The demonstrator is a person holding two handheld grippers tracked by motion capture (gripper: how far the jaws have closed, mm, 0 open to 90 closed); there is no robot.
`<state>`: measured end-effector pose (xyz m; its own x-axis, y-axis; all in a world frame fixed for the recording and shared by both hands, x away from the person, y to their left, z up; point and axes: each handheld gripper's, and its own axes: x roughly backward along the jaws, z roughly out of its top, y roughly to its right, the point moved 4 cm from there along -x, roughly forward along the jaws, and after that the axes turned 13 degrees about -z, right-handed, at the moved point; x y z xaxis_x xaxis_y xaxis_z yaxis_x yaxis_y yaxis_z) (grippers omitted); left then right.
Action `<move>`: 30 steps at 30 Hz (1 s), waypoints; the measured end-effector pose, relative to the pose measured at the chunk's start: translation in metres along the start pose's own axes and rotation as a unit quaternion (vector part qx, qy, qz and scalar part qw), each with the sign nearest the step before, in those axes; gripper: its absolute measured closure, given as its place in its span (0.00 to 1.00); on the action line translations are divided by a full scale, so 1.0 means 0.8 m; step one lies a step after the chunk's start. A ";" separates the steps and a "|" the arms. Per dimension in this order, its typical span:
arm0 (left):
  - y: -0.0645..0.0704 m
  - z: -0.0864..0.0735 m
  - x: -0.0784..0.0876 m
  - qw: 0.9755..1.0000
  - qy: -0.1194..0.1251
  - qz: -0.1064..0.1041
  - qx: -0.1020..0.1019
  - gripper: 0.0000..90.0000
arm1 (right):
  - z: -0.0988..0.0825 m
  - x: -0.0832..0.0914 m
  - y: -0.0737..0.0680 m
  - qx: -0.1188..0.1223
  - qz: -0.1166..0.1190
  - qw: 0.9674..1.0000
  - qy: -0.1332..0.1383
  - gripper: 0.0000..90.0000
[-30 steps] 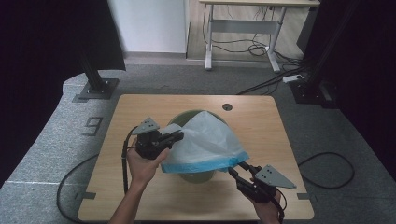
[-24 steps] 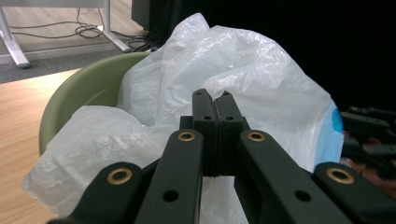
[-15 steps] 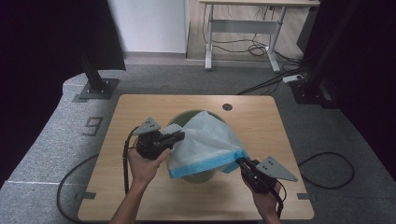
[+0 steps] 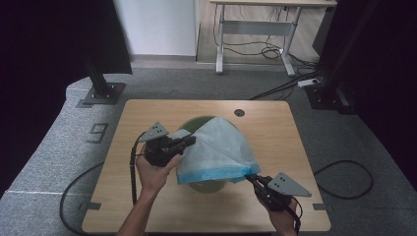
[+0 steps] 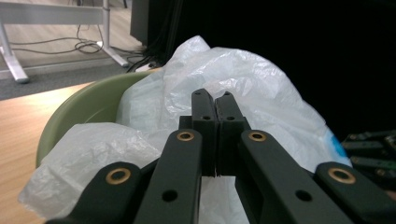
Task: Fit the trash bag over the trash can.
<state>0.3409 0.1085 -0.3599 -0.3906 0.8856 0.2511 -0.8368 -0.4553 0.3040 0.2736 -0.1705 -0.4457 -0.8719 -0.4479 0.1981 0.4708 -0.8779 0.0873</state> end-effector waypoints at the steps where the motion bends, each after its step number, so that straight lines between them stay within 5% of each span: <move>1: 0.000 0.001 0.000 1.000 0.002 -0.001 0.000 0.98 | -0.001 0.000 -0.001 0.002 0.002 1.000 -0.002 0.99; 12: 0.007 0.005 0.002 0.999 -0.011 -0.030 -0.011 0.88 | -0.001 0.002 0.001 0.005 0.016 1.000 -0.026 0.99; 14: 0.014 0.005 0.001 0.998 -0.032 -0.050 -0.030 0.78 | 0.002 0.004 0.004 0.004 0.014 1.000 -0.025 0.99; 17: 0.026 0.005 0.005 0.996 -0.038 -0.042 -0.068 0.67 | 0.010 0.008 0.009 0.005 0.011 1.000 -0.020 0.99; 23: 0.038 0.015 0.020 0.995 -0.022 -0.045 -0.084 0.56 | 0.023 0.018 0.024 0.002 -0.001 1.000 -0.014 0.99; 30: 0.059 0.015 -0.010 0.990 -0.065 -0.061 -0.105 0.50 | 0.036 0.018 0.023 0.006 0.001 1.000 -0.005 0.99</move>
<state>0.3090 0.0788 -0.3361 -0.2409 0.9071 0.3451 -0.9412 -0.3051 0.1450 0.2734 -0.1885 -0.4131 -0.8698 -0.4471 0.2086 0.4736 -0.8752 0.0989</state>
